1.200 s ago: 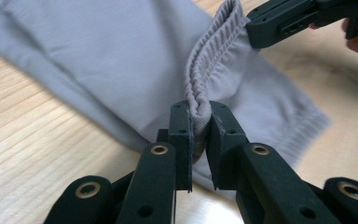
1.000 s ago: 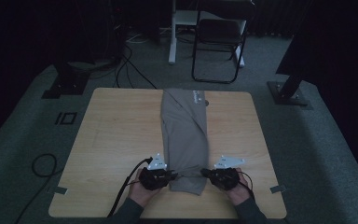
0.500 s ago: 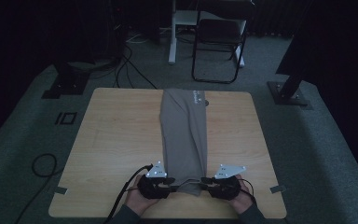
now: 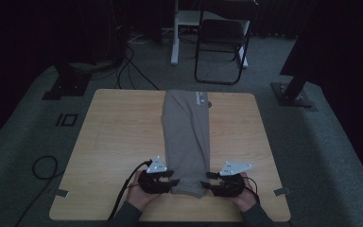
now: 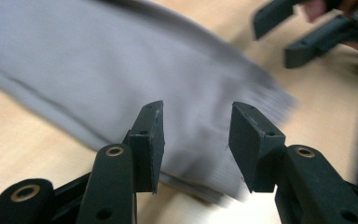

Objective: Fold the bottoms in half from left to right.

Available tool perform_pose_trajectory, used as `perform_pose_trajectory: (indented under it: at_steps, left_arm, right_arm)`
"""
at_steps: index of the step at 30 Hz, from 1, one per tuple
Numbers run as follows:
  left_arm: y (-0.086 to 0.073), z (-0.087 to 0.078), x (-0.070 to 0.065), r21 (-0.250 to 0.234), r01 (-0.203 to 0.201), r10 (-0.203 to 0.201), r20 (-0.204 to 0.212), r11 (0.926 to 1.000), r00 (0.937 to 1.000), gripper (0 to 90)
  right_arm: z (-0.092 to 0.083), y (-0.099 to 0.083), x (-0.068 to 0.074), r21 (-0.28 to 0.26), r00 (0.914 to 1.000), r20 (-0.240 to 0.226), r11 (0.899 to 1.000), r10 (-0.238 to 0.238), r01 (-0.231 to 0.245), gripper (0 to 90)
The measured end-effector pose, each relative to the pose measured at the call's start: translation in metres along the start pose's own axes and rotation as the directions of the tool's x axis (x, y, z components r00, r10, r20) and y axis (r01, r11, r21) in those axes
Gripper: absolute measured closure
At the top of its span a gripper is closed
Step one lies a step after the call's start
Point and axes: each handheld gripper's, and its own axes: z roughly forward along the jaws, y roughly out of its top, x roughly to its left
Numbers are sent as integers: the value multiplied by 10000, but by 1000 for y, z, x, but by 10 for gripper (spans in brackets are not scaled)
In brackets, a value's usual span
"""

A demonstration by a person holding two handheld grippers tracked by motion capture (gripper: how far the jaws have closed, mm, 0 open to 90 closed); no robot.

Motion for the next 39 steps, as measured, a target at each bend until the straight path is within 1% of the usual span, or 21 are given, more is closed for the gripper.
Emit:
perform_pose_trajectory:
  at_steps: [1,3,4,6,10,13,15,16,17,18,19,20,22,23,24,26,27,32,34,36,39]
  left_arm:
    - [3,3,7,-109,33,-37,-309,9999,9995,552]
    - [8,11,22,-289,212,-237,-902,9994,9956,552]
    - [11,15,30,-334,330,-368,-1217,9989,9919,553]
    - [16,26,46,-342,696,-746,-1778,9970,9812,554]
    - [26,46,71,-273,1244,-1273,-2562,9919,9582,553]
    - [32,60,83,-155,1359,-1342,-3030,9906,9435,551]
    - [36,68,89,-43,1508,-1442,-3207,9886,9361,551]
    - [36,68,89,-43,1508,-1442,-3207,9886,9361,554]
    - [39,75,94,12,1628,-1531,-3332,9867,9303,563]
    - [40,78,96,16,1709,-1603,-3392,9853,9270,569]
    - [40,80,98,20,1748,-1635,-3425,9846,9252,582]
    - [41,82,99,53,1752,-1626,-3456,9845,9242,590]
    - [41,85,100,111,1709,-1560,-3543,9852,9220,616]
    - [41,85,100,111,1709,-1560,-3543,9852,9220,624]
    - [41,85,100,76,1705,-1565,-3583,9853,9204,635]
    - [41,85,100,76,1705,-1565,-3583,9853,9204,648]
    - [41,85,102,57,1739,-1602,-3606,9847,9189,670]
    - [40,84,104,-21,1818,-1699,-3669,9833,9146,766]
    - [40,84,105,-26,1867,-1748,-3648,9824,9145,801]
    - [39,83,106,-47,1879,-1768,-3612,9822,9156,821]
    - [39,83,107,-72,1915,-1814,-3563,9815,9166,830]
  right_arm:
    - [3,3,-3,5,9997,229,10000,0,0,520]
    - [12,10,-10,117,9960,896,9999,1,-12,515]
    - [17,13,-15,126,9944,1057,9999,-5,-8,515]
    - [28,20,-24,162,9897,1431,9998,62,-86,515]
    - [51,33,-43,284,9664,2542,9985,391,-478,509]
    - [68,43,-60,183,9467,3144,9966,702,-800,469]
    - [80,50,-70,102,9317,3511,9946,934,-1035,436]
    - [86,54,-75,103,9266,3609,9931,1055,-1171,427]
    - [92,57,-80,115,9223,3717,9928,1061,-1189,422]
    - [98,60,-85,138,9152,3872,9918,1120,-1272,414]
    - [104,63,-89,164,9073,4039,9908,1166,-1346,410]
    - [109,65,-94,215,9021,4127,9888,1261,-1480,406]
    - [117,68,-101,283,8954,4237,9860,1370,-1642,400]
    - [117,68,-101,283,8954,4237,9860,1370,-1642,400]
    - [123,70,-105,271,8913,4301,9848,1436,-1717,400]
    - [124,70,-106,239,8902,4296,9836,1513,-1787,400]
    - [125,70,-108,158,8899,4255,9819,1643,-1889,399]
    - [123,69,-112,48,8844,4322,9802,1764,-1979,432]
    - [120,67,-116,-77,8733,4445,9758,1993,-2187,447]
    - [116,66,-120,-117,8542,4757,9725,2101,-2327,448]
    - [110,63,-126,-232,8290,5102,9672,2289,-2528,475]
